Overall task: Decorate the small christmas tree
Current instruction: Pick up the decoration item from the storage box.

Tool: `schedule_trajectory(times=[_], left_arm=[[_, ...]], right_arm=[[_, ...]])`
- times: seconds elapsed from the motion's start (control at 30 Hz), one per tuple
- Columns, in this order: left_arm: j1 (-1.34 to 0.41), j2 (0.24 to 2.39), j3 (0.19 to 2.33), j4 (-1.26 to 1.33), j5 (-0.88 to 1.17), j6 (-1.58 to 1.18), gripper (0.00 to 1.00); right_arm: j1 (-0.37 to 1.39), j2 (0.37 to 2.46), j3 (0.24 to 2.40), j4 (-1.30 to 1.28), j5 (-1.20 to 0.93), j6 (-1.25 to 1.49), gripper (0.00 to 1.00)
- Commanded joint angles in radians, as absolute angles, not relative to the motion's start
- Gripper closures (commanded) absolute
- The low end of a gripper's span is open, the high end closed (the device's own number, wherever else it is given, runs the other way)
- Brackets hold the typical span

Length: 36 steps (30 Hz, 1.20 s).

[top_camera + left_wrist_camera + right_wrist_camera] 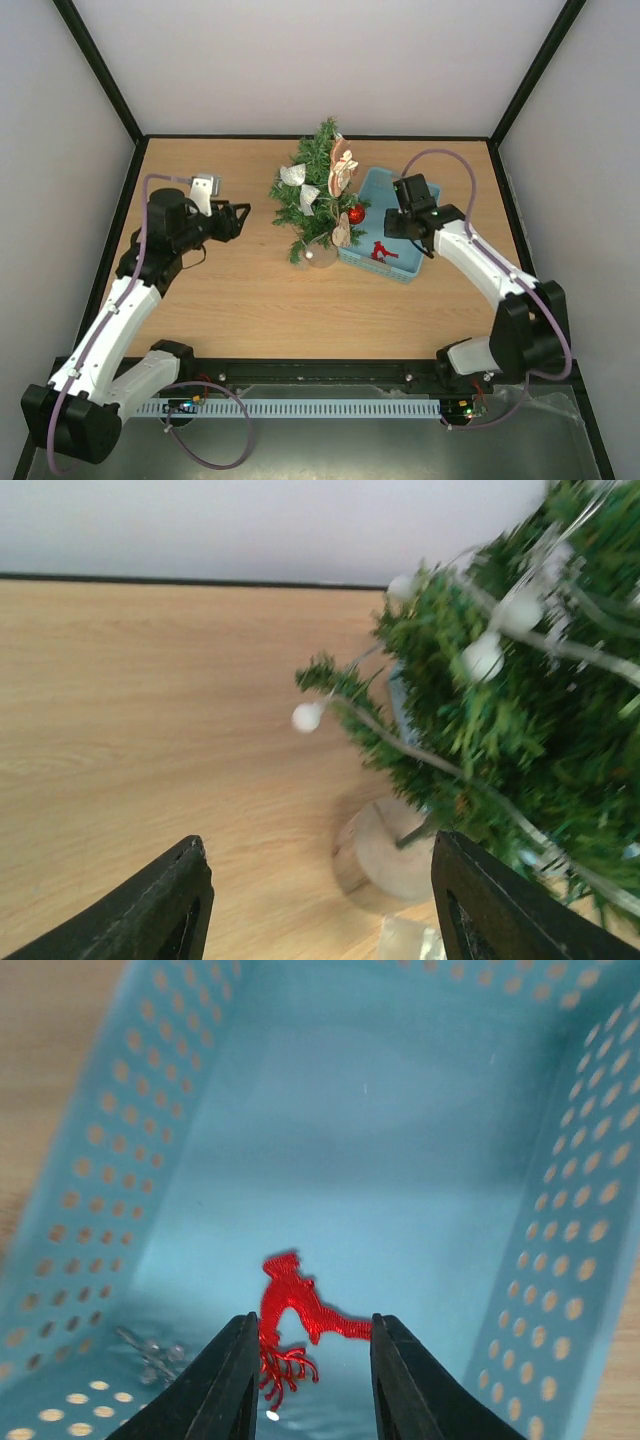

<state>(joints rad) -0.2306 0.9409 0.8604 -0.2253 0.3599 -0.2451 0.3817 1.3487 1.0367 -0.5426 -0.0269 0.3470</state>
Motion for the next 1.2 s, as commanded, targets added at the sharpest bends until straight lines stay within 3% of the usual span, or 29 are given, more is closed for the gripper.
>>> schedule_trajectory(times=[0.0,0.23,0.6,1.17], left_arm=[[-0.230,0.886,0.792,-0.200,0.301,-0.206,0.38],[-0.260,0.863,0.735,-0.174,0.217,-0.162,0.37],[-0.305,0.854,0.728,-0.192,0.168,-0.136,0.36],[-0.306,0.857,0.731,-0.203,0.141,-0.130,0.35]], right_arm=[[0.377,1.462,1.044,-0.645,-0.048,0.380,0.70],[0.382,1.535,0.962,-0.528,-0.174,0.555,0.71],[0.397,1.683,0.979,-0.469,-0.134,0.623,0.74],[0.300,1.838,1.116,-0.398,0.130,0.491,0.80]])
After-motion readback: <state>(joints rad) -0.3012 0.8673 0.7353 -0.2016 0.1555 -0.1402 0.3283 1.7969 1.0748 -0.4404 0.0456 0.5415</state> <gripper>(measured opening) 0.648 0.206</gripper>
